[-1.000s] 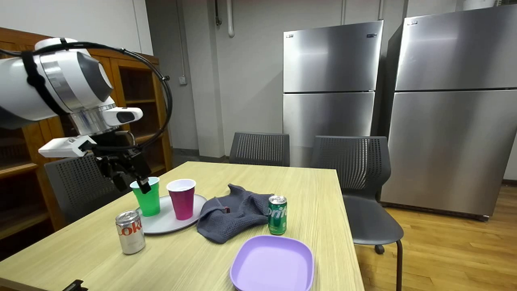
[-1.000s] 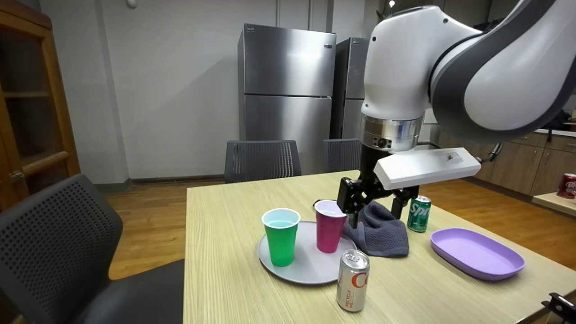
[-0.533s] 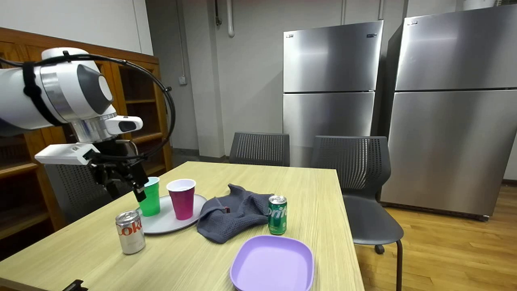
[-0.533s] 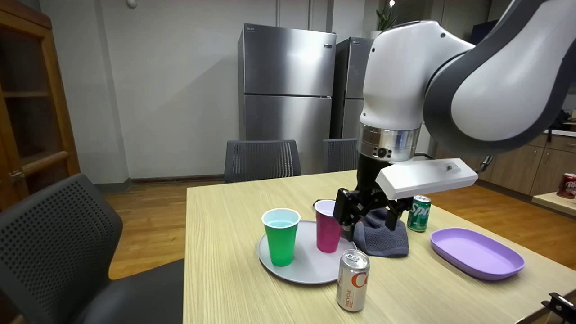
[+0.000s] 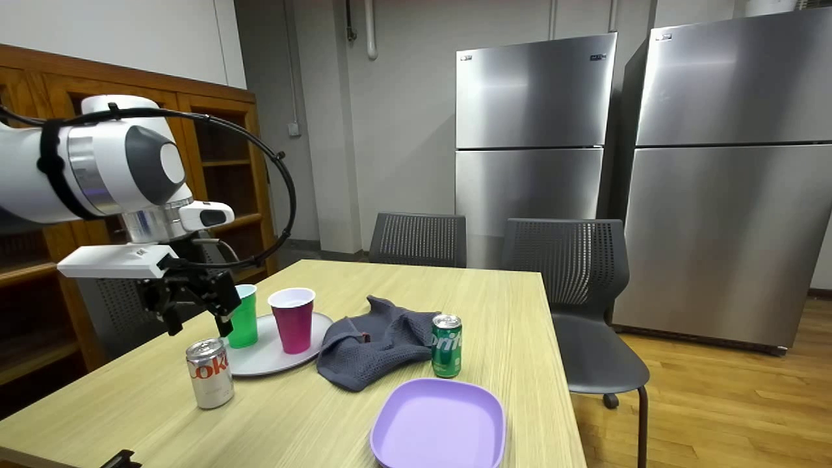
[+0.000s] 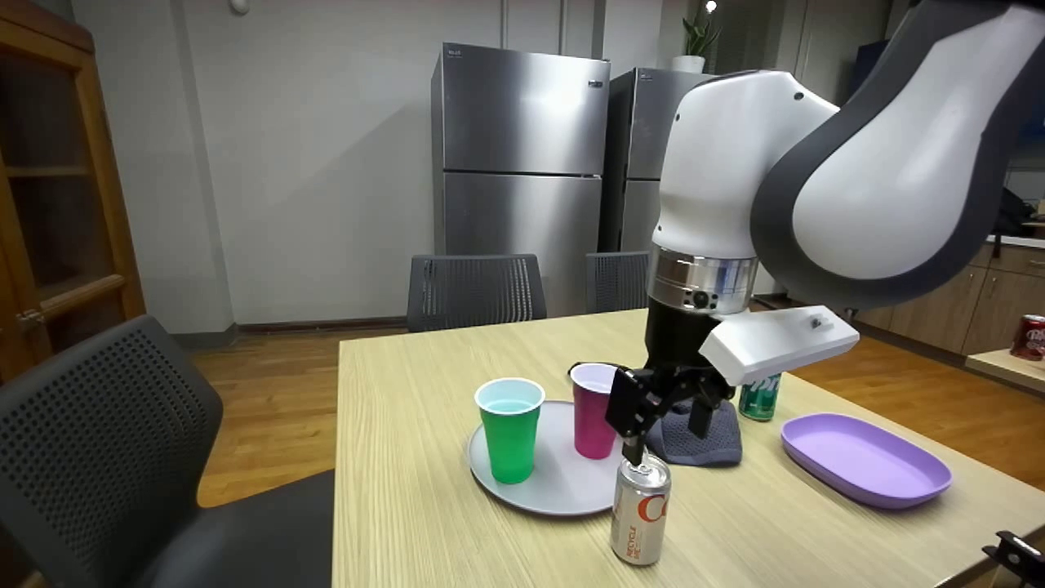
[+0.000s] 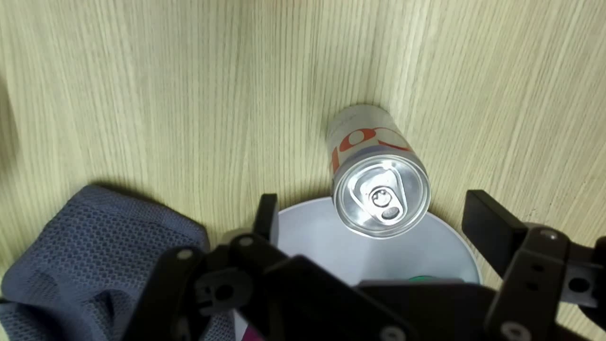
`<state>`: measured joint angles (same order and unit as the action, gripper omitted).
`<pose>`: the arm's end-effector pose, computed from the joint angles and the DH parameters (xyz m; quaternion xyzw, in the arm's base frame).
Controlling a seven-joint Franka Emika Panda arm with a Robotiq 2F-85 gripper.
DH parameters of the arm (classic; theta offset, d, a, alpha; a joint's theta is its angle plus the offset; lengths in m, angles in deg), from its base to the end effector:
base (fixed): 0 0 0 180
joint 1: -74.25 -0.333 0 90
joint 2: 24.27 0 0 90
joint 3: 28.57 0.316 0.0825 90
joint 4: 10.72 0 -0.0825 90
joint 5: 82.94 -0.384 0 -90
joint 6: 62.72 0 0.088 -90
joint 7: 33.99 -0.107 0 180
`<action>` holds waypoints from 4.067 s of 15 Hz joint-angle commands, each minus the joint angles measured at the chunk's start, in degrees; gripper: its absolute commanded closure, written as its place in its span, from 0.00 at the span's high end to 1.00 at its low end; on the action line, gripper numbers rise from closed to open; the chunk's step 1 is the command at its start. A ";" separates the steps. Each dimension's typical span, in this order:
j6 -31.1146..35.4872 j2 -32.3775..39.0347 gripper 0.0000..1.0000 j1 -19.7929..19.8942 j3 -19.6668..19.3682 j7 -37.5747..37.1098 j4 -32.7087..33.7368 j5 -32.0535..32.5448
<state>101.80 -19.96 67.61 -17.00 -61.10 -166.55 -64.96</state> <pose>0.3812 0.1454 0.2088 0.9959 0.0712 0.0520 0.0218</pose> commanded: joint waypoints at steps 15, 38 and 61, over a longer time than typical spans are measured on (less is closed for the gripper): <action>1.73 3.54 1.00 -0.65 -0.58 3.47 2.31 2.14; 2.42 10.13 1.00 -6.41 -5.48 -2.20 5.33 8.17; 5.07 11.12 0.38 -11.49 -10.93 -3.80 5.08 7.97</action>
<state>106.10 -8.95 57.62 -26.57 -62.70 -161.80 -58.40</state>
